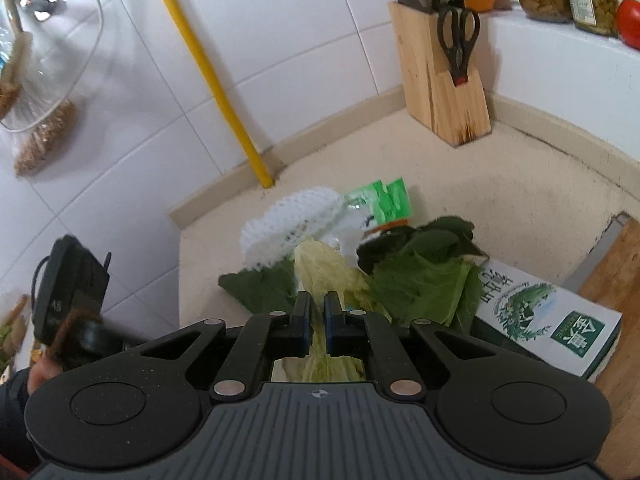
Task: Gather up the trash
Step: 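Lift the pale cabbage leaf off the pile with the right tool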
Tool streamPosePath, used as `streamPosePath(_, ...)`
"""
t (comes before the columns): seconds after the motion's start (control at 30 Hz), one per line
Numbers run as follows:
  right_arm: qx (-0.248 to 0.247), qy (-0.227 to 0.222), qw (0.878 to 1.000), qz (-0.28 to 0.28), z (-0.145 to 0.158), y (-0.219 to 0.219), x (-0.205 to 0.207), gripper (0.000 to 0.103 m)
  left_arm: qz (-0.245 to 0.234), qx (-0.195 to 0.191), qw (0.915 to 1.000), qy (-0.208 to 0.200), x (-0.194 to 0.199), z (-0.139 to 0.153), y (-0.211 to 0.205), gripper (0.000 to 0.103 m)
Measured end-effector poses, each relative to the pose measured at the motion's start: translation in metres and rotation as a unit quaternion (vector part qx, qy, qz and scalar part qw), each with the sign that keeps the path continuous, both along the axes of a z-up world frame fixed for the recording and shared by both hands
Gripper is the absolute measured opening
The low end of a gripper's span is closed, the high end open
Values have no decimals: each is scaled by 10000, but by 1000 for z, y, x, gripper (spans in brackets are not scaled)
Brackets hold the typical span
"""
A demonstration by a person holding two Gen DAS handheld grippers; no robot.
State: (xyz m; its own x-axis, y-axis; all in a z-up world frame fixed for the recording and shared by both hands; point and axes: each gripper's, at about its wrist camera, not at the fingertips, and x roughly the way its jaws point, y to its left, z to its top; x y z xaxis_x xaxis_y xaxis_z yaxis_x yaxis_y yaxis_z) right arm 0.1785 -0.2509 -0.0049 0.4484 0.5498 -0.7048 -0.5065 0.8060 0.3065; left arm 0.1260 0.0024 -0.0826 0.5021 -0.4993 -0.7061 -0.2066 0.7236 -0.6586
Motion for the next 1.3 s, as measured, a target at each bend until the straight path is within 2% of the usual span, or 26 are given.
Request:
streamPosePath(0.2, -428, -62, 9990, 92, -15, 9, 3, 22, -100, -1, 9999, 83, 15, 1, -21, 40)
streamPosePath(0.27, -645, -109, 9978, 86, -23, 13, 5, 25, -89, 10, 9999, 47, 16, 0, -27, 37)
streamPosePath(0.3, -703, -116, 9974, 70, -25, 13, 6, 23, -115, 70, 9999, 28, 16, -1, -30, 32)
streamPosePath(0.33, -739, -110, 9972, 31, -28, 13, 7, 20, -159, 119, 9998, 31, 15, -1, -31, 16)
streamPosePath(0.37, -737, -99, 9972, -9, -28, 12, 7, 13, -199, 117, 9997, 52, 13, -2, -30, 6)
streamPosePath(0.47, -618, -43, 9980, -89, -22, 5, 6, 9, -147, -202, 9997, 1, 7, -3, -23, 0)
streamPosePath(0.57, -150, 44, 9997, -198, -7, -6, 2, 7, -119, -244, 9994, -229, -1, 6, -19, 0)
streamPosePath(0.77, 385, -367, 9981, -300, 32, -17, -15, 7, 1, -532, 9973, -513, -11, 16, -3, 0)
streamPosePath(0.97, 650, -312, 9968, -349, 36, -16, -22, 7, 200, -619, 9956, -668, -21, 25, 15, 0)
streamPosePath(1.13, 883, -293, 9945, -474, 37, -19, -23, 7, 293, -699, 9926, -950, -27, 37, 24, 0)
streamPosePath(1.3, 1082, -373, 9921, -513, 43, -15, -26, 7, 296, -650, 9914, -1099, -28, 48, 29, 0)
